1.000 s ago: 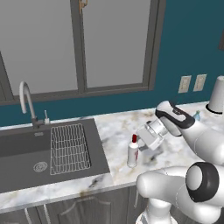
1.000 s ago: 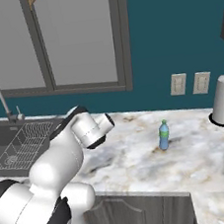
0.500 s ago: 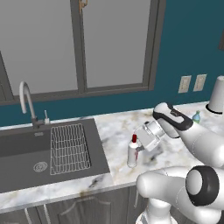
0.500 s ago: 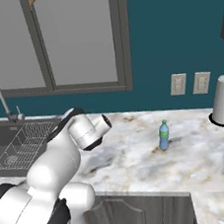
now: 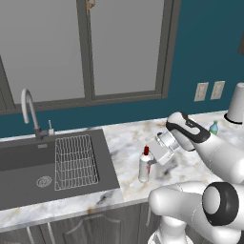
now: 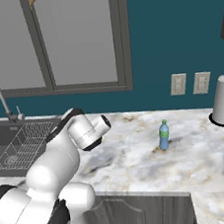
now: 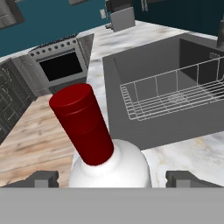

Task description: Place the drinks on the dining counter in a tight cluster.

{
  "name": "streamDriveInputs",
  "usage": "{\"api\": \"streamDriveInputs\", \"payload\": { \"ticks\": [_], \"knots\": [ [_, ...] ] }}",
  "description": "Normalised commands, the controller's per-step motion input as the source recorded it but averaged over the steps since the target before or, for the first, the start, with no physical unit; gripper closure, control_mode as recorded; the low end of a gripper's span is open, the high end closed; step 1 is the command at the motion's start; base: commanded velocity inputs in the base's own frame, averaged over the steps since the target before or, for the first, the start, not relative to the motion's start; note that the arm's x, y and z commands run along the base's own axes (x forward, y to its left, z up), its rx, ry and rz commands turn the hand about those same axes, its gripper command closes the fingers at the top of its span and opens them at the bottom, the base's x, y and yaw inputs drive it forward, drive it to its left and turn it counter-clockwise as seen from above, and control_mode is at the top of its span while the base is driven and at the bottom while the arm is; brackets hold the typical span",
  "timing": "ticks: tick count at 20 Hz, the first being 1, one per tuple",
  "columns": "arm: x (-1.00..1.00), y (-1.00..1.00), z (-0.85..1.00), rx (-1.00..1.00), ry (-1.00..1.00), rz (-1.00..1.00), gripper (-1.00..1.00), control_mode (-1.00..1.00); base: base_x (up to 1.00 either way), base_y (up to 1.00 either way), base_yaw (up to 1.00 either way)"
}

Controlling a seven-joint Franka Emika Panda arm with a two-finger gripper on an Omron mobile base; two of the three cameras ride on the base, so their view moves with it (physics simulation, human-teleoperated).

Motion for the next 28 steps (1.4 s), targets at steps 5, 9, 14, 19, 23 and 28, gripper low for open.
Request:
{"api": "streamDriveInputs", "payload": {
  "ticks": [5,9,14,19,23,28],
  "knots": [
    [0.00,0.00,0.00,0.00,0.00,0.00,1.00,-1.00,0.00,0.00,0.00],
    [0.00,0.00,0.00,0.00,-0.01,0.00,1.00,-1.00,0.00,0.00,0.00],
    [-0.06,0.00,0.31,0.00,-0.04,-0.01,1.00,-1.00,0.00,0.00,0.00],
    [-0.29,0.00,0.83,0.00,-0.03,-0.01,1.00,-1.00,0.00,0.00,0.00],
    [-0.44,0.00,0.76,0.00,-0.02,0.00,1.00,-1.00,0.00,0.00,0.00],
    [-0.47,0.00,0.64,0.00,-0.09,0.00,1.00,-1.00,0.00,0.00,0.00]
  ]
}}
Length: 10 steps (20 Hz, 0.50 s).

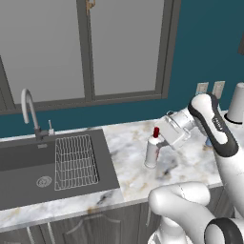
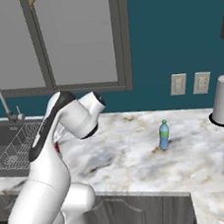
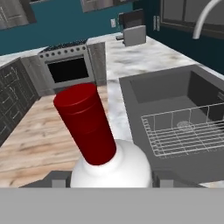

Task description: Place the drinks on the dining counter in a tight cluster.

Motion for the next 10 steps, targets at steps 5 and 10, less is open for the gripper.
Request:
{"api": "streamDriveInputs", "payload": {
  "ticks": [5,10],
  "knots": [
    [-0.37,-0.02,0.44,0.00,-0.11,0.00,1.00,-1.00,0.00,0.00,0.00],
    [0.00,-0.02,0.01,0.00,0.00,0.00,1.00,-1.00,0.00,0.00,0.00]
  ]
}}
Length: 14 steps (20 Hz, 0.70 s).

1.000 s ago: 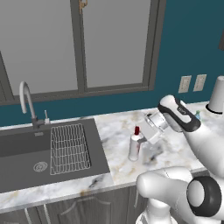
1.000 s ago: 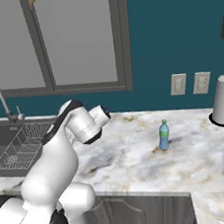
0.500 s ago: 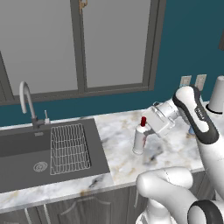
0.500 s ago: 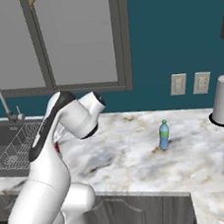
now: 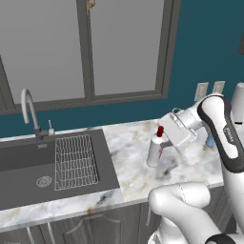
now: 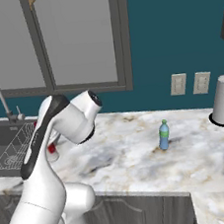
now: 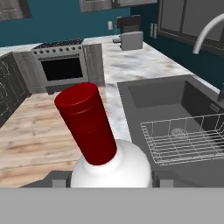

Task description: Place the drinks on the dining counter in a tight cluster.

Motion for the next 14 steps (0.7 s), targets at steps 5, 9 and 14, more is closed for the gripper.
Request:
{"api": "streamDriveInputs", "payload": {
  "ticks": [5,9,14],
  "knots": [
    [0.00,0.00,0.00,0.00,0.00,0.00,1.00,-1.00,0.00,0.00,0.00],
    [0.00,0.00,0.00,0.00,0.00,0.00,1.00,1.00,-0.09,0.00,0.00],
    [0.00,0.00,0.00,0.00,0.00,0.00,1.00,1.00,-0.97,0.19,0.02]
  ]
}}
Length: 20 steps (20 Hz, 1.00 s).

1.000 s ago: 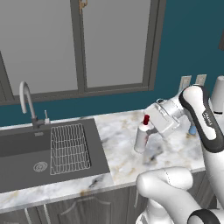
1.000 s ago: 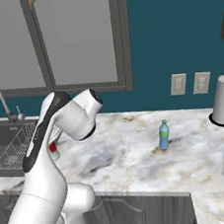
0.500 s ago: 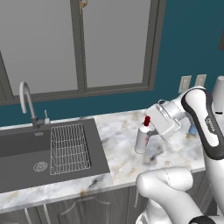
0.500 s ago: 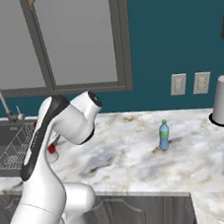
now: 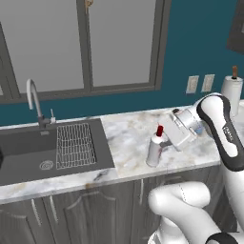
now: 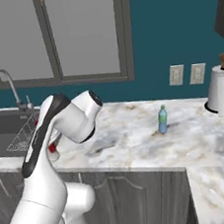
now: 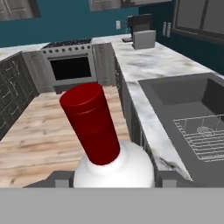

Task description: Place the drinks on the dining counter in a tight cluster.

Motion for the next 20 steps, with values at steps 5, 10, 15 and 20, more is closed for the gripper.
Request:
{"api": "streamDriveInputs", "payload": {
  "ticks": [5,10,15,20],
  "knots": [
    [0.00,0.00,0.00,0.00,0.00,0.00,1.00,1.00,-0.94,0.58,0.24],
    [0.00,0.00,0.00,0.00,0.00,0.00,1.00,1.00,-0.12,0.86,0.83],
    [0.00,0.00,0.00,0.00,0.00,0.00,1.00,1.00,-0.01,0.67,0.96],
    [0.00,0.00,0.00,0.00,0.00,0.00,1.00,1.00,0.00,0.66,0.97]
  ]
}}
